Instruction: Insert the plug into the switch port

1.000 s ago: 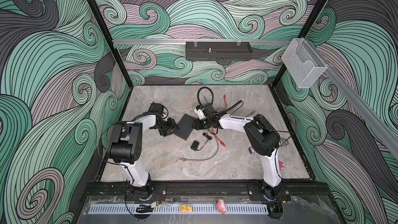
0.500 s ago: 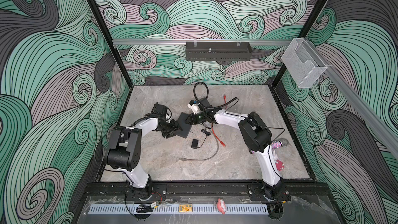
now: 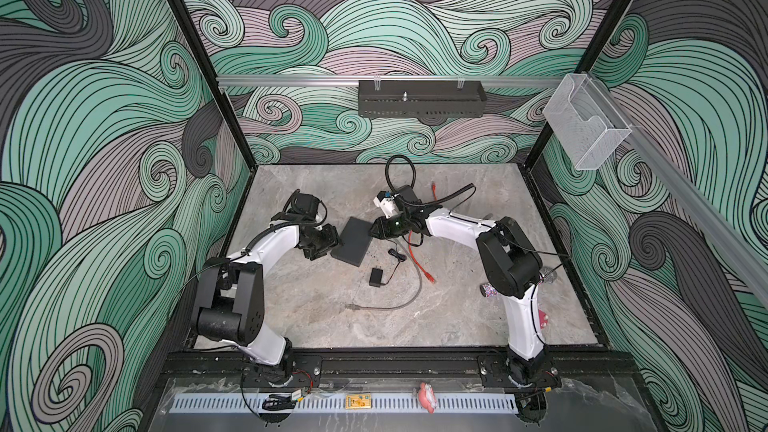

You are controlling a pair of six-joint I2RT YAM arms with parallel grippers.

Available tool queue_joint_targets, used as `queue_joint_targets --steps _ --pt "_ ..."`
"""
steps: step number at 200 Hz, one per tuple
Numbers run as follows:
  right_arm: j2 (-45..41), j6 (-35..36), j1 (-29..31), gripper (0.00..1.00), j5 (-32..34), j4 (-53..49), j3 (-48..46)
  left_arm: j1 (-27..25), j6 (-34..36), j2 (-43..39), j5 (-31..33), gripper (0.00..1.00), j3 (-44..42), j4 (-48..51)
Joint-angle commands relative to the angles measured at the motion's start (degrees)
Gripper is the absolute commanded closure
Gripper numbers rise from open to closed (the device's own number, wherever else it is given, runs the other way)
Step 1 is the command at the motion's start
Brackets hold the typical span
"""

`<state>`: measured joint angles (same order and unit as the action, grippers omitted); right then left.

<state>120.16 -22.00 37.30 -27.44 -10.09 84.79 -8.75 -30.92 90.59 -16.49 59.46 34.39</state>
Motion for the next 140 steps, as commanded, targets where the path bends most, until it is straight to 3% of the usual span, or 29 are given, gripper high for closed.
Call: queue_joint_targets --steps 1,50,140 --pt "-0.63 -1.76 0.15 0.59 -0.61 0.23 -1.83 0.49 2.28 3.64 3.91 0.33 2.95 2.4" --pt "1.35 -6.97 0.03 0.58 -3.57 6.04 -3.93 1.18 3.4 10.12 1.98 0.31 7.47 1.72" --pt "6.02 -13.44 -0.29 0.57 -7.97 13.13 -3.47 1.2 3.56 12.53 -5.15 0.32 6.47 -0.44"
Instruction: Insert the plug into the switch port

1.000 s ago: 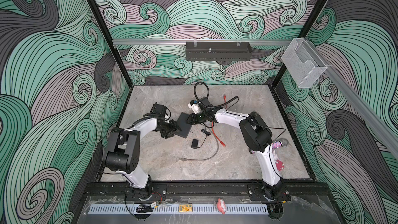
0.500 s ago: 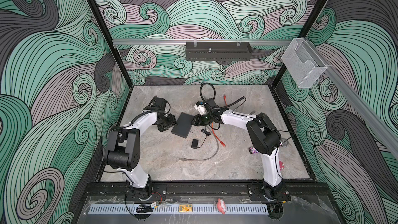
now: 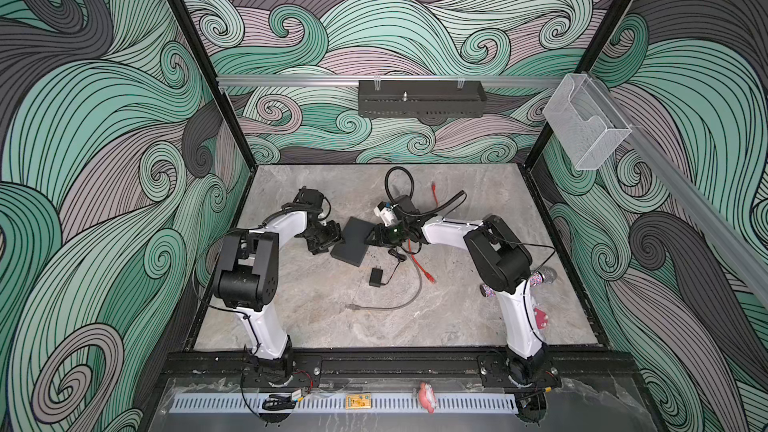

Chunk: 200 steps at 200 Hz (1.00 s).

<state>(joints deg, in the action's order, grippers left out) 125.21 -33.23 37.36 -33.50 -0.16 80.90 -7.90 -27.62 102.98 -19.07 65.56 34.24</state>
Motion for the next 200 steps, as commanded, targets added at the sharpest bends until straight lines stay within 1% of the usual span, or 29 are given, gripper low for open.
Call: queue_joint_targets --steps 1,33,69,103,144,168,200 --pt "1.07 -2.28 -0.36 0.57 -2.01 3.31 0.41 0.39 0.19 0.13 -2.65 0.32 0.28 -0.34" --pt "2.89 -3.85 -0.58 0.57 -3.53 5.5 1.73 0.29 -1.33 -0.56 -3.54 0.33 -1.42 -1.91" --pt "4.9 -4.41 -0.76 0.57 -4.99 6.62 3.59 -0.07 -2.54 -1.71 -7.44 0.35 -4.15 -4.71" --pt "7.3 -2.74 -0.79 0.57 -6.68 4.1 7.44 -0.62 -3.16 -3.59 -8.58 0.36 -6.32 -4.85" --pt "9.53 -2.63 -0.8 0.57 -9.69 3.71 10.05 -1.82 -5.09 -6.62 -9.44 0.36 -9.18 -6.1" --pt "9.64 -1.84 -0.79 0.57 -11.13 2.85 10.76 -3.16 -6.55 -7.7 -10.36 0.36 -10.44 -7.83" --pt "7.23 0.91 -1.78 0.57 -9.86 0.2 9.92 -3.96 -6.11 -7.67 -12.54 0.36 -10.85 -7.83"
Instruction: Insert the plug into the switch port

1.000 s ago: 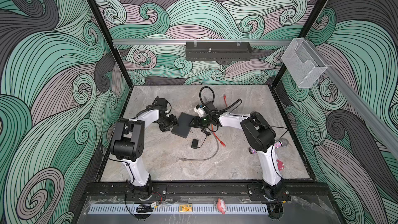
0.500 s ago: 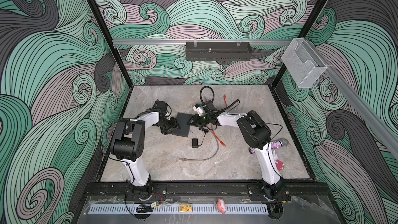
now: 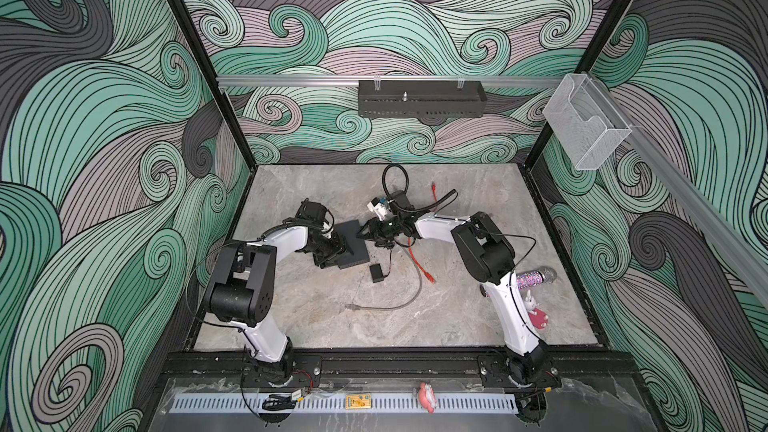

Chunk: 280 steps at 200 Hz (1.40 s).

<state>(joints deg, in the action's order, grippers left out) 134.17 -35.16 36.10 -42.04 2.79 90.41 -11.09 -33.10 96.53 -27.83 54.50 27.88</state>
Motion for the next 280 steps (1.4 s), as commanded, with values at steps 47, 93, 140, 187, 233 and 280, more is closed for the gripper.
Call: queue_joint_targets --steps 47,93,140,187,233,280 --pt "-8.05 9.98 -2.52 0.57 0.96 -9.94 -1.33 1.21 3.31 -2.64 3.22 0.36 3.97 9.82" --pt "-15.35 14.51 -2.2 0.57 3.31 -14.04 -6.74 4.29 3.98 -0.26 6.13 0.34 11.41 11.63" --pt "-21.45 15.25 1.24 0.57 6.78 -13.26 -14.74 10.34 5.57 6.79 10.49 0.34 21.86 12.12" --pt "-23.51 14.94 7.24 0.57 11.05 -12.27 -18.25 12.23 4.88 16.43 7.13 0.35 31.06 9.83" --pt "-21.01 12.6 8.99 0.58 11.73 -9.73 -19.65 12.23 5.66 22.05 5.41 0.35 35.8 11.18" --pt "-21.48 11.51 9.91 0.59 13.06 -8.58 -21.7 12.29 6.62 23.99 5.07 0.36 38.04 12.04"
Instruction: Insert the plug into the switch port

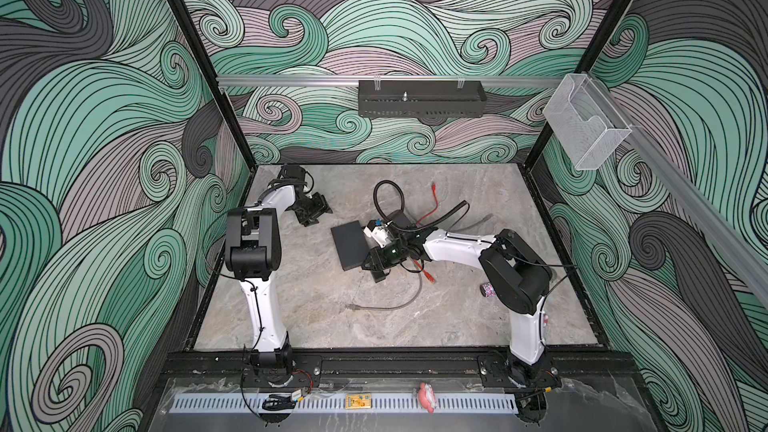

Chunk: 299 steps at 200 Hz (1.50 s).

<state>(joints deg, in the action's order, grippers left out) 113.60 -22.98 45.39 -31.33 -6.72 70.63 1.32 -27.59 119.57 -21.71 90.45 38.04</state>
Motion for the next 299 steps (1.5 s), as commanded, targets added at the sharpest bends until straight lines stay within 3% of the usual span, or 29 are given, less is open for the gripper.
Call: queue_joint_targets --steps 1,80,187,253,299 --pt "-1.01 -0.66 0.65 0.59 2.43 0.92 -2.04 -0.11 1.08 0.94 -1.09 0.36 2.09 1.87" --pt "-3.79 -0.09 3.96 0.58 3.68 -0.7 -6.53 -0.18 1.39 1.37 -2.7 0.36 2.11 1.16" --pt "-8.63 5.91 1.33 0.59 15.2 -11.91 -10.7 -0.17 1.22 -0.3 -3.89 0.36 -0.28 -0.12" --pt "-3.02 8.61 0.76 0.62 23.93 -16.15 -1.25 -0.15 1.17 0.3 -4.65 0.36 0.64 -0.43" --pt "2.71 11.56 -0.77 0.61 25.39 -17.42 6.57 0.08 1.39 -0.56 -4.57 0.36 -0.31 -0.75"
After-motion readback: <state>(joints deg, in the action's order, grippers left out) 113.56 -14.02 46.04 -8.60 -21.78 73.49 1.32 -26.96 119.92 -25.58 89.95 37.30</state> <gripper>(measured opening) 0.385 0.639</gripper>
